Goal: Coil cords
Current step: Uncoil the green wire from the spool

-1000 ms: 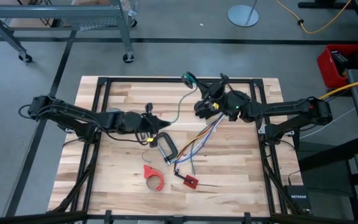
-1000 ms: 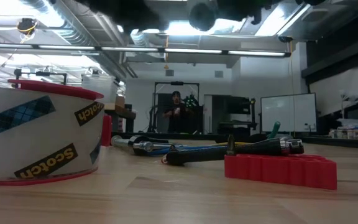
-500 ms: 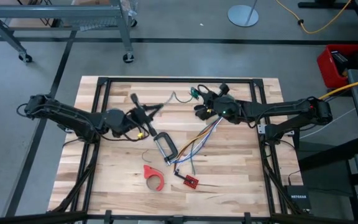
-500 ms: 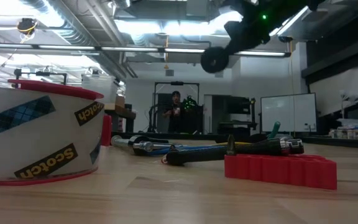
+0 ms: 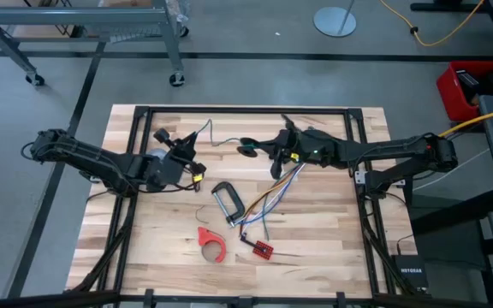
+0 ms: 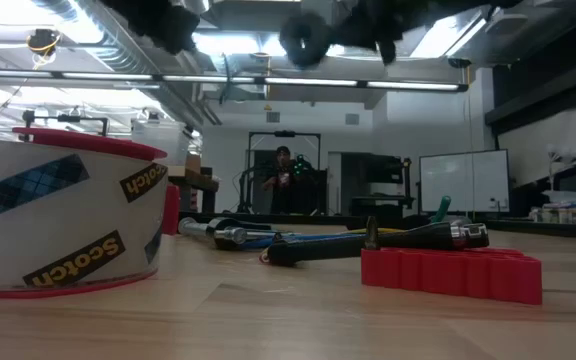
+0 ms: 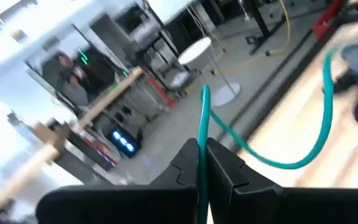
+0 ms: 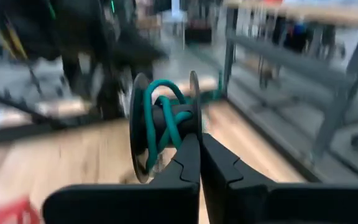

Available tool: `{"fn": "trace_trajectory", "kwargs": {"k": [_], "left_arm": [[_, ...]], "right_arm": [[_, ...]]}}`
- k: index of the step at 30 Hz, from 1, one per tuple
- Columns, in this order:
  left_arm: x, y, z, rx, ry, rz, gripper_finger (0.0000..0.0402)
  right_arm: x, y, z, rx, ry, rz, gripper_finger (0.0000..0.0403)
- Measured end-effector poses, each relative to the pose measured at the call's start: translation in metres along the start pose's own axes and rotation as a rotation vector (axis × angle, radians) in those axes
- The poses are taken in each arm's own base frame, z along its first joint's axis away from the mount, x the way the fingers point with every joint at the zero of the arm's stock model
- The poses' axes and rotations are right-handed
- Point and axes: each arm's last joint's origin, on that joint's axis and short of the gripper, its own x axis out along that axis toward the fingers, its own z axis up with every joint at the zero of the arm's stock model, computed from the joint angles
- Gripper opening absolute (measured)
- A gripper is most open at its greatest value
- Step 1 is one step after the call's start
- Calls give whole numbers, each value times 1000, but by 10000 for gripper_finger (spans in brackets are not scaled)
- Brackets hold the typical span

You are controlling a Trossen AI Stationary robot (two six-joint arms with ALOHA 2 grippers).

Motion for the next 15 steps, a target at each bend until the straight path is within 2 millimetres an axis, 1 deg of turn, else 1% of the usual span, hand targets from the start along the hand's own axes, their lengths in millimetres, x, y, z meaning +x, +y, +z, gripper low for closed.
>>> {"fn": "trace_trajectory", "kwargs": {"k": [2,5,8,12,15], "left_arm": [[0,-1,-7,-56,36,-54,0],[0,-5,-15,-135,89,-147,0],[1,-13,-20,-164,130,-267,0],[1,-27,-17,-163,144,-459,0],[1,-37,-7,-187,77,-610,0]], "right_arm": [[0,-1,7,-6,-75,-44,0],[-2,-4,17,-22,-175,-155,0],[-4,-7,25,-56,-245,-274,0],[-7,-11,28,-129,-250,-427,0],[-7,-13,25,-187,-194,-505,0]]}}
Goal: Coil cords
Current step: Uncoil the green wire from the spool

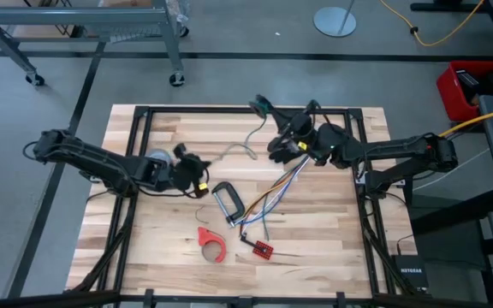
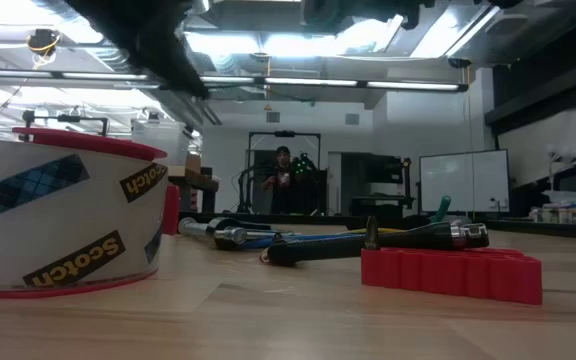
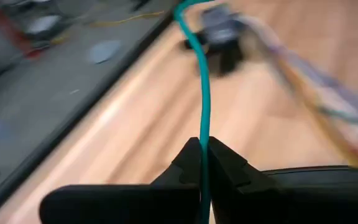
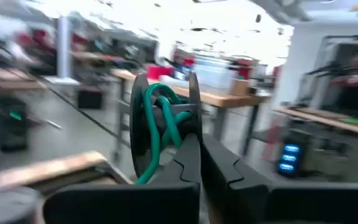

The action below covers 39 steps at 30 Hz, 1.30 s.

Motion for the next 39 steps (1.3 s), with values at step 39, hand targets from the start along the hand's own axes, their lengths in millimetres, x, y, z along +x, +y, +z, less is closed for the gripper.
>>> {"fn": "trace_trajectory", "kwargs": {"k": [39], "left_arm": [[-80,71,13,13,-175,476,0]], "right_arm": [[-12,11,-49,14,446,273,0]]}}
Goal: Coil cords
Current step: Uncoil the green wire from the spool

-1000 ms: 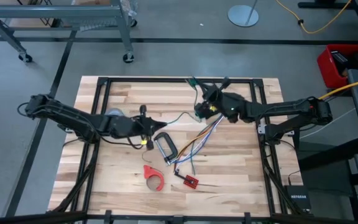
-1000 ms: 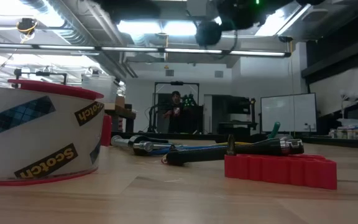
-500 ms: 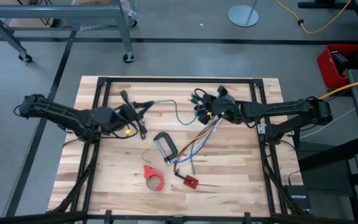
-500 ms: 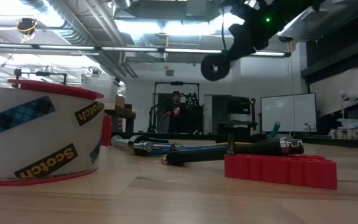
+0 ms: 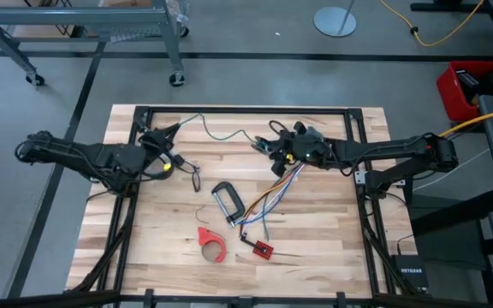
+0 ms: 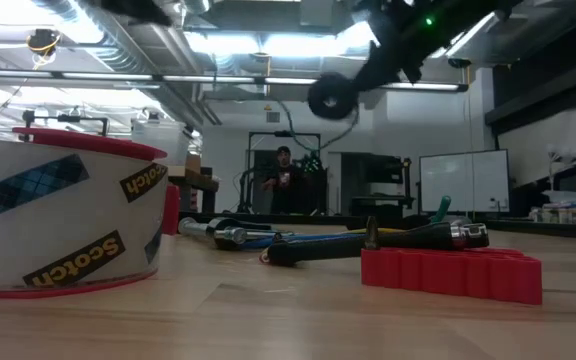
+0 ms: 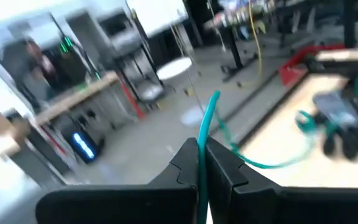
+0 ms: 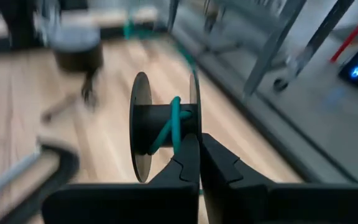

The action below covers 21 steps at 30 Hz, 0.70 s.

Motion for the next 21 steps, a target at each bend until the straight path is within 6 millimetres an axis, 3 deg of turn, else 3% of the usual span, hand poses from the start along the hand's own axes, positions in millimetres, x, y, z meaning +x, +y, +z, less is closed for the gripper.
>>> {"fn": "trace_trajectory", "kwargs": {"k": [5,11,16,21], "left_arm": [[3,-13,-25,-121,174,-160,0],[12,-46,-40,-167,287,-435,0],[16,-75,-26,-145,148,-690,0],[8,-83,-3,-128,-106,-795,0]], "right_arm": [[-2,-3,21,31,-200,-119,0],[-7,-10,34,-39,-296,-337,0],[-7,-13,29,-179,-203,-465,0],[-5,-15,14,-331,-26,-580,0]]}}
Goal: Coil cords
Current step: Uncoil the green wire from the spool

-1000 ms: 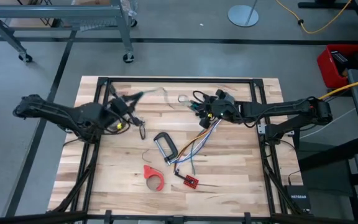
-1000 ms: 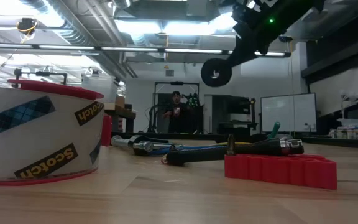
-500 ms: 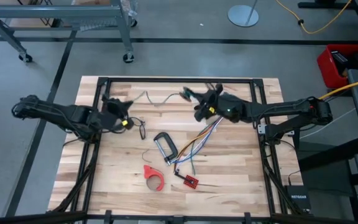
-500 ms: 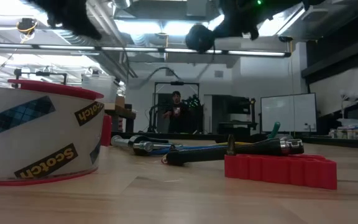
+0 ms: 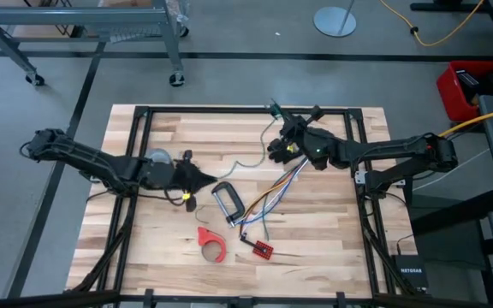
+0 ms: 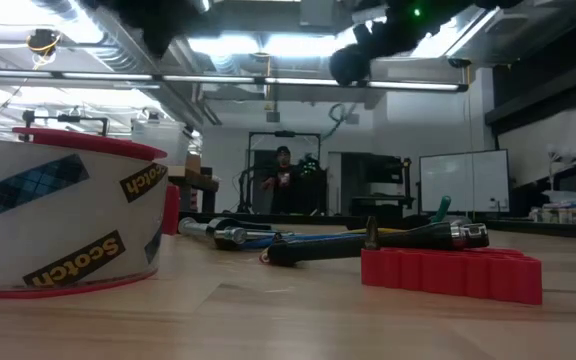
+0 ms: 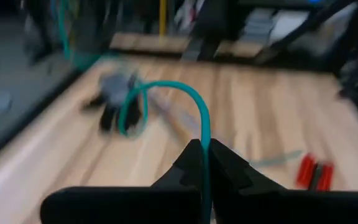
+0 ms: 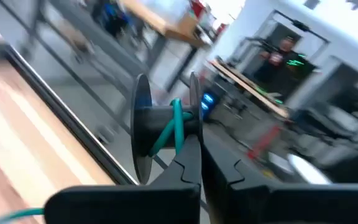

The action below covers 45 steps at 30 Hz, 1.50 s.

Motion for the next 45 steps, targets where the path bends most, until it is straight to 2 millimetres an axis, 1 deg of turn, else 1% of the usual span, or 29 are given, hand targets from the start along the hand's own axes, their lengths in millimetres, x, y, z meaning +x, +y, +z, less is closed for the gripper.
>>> {"fn": "trace_trajectory", "kwargs": {"k": [4,6,10,15,19,22,25,28,32,35,39,42,45], "left_arm": [[-9,-3,17,49,-147,-26,0],[-16,-2,25,74,-214,-27,0],[-30,3,37,127,-310,9,0],[-52,16,49,165,-371,145,0],[-68,27,54,185,-384,297,0],[-79,35,56,196,-362,421,0],[-87,42,53,206,-290,546,0],[-91,46,44,206,-196,645,0],[-89,47,28,191,-83,683,0],[-86,47,12,154,-6,675,0],[-84,48,-8,71,90,676,0],[-80,46,-19,-7,139,655,0],[-72,42,-28,-47,177,616,0]], "right_arm": [[-1,2,-15,-155,111,-45,0],[-1,3,-21,-217,148,-40,0],[-3,5,-31,-274,202,-2,0],[-6,8,-44,-259,264,127,0],[-10,12,-52,-178,330,288,0],[-12,15,-56,-104,386,423,0],[-15,18,-56,-22,422,551,0],[-16,22,-54,63,429,670,0],[-16,26,-43,172,358,811,0],[-15,29,-30,261,248,906,0],[-13,28,-9,368,58,975,0],[-13,24,4,425,-81,978,0],[-13,19,15,454,-212,956,0]]}}
